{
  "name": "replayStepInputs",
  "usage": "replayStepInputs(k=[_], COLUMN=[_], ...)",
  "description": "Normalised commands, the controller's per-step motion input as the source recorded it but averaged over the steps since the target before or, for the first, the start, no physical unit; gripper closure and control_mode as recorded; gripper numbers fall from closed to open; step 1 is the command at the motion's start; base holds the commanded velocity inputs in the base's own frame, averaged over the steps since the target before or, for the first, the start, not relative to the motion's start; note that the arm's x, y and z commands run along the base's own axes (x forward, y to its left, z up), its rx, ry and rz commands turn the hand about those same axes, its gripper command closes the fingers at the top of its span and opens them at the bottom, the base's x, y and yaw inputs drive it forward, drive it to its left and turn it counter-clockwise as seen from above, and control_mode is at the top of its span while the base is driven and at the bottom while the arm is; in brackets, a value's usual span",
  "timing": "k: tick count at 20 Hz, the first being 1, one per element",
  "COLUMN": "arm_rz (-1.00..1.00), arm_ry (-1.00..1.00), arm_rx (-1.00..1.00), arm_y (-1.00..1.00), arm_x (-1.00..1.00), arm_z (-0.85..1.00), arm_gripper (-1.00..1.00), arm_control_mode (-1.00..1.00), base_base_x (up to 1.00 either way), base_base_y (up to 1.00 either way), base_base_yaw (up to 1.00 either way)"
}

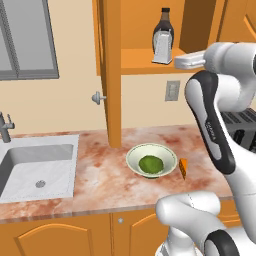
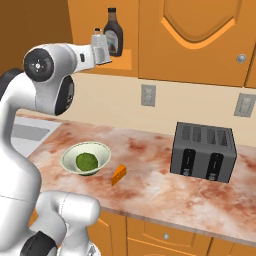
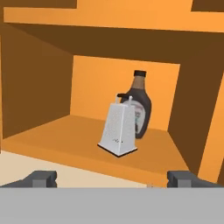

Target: Pick the cheese from the fridge and the cheese grater from the cabinet and place them next to the salad bowl.

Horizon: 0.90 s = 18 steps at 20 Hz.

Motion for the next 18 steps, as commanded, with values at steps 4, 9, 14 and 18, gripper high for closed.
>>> replayStepInputs(k=[4, 9, 14, 18], arm_rz=[0.00, -0.04, -0.11, -0.09], arm_ry=[-0.04, -0.05, -0.01, 0.00], arm_rx=[-0.03, -0.05, -0.02, 0.04], arm_y=[0.03, 0.01, 0.09, 0.16], arm_x=[0.09, 0.03, 0.00, 0.08], arm_z=[0.05, 0.11, 0.11, 0.05], arm_gripper=[-1.00, -1.00, -1.00, -1.00], arm_control_mode=[-1.00, -1.00, -1.00, -1.00], base_base_x=[0.00, 0.00, 0.00, 0.00], base_base_y=[0.00, 0.00, 0.00, 0.00], base_base_yaw=[0.00, 0.00, 0.00, 0.00])
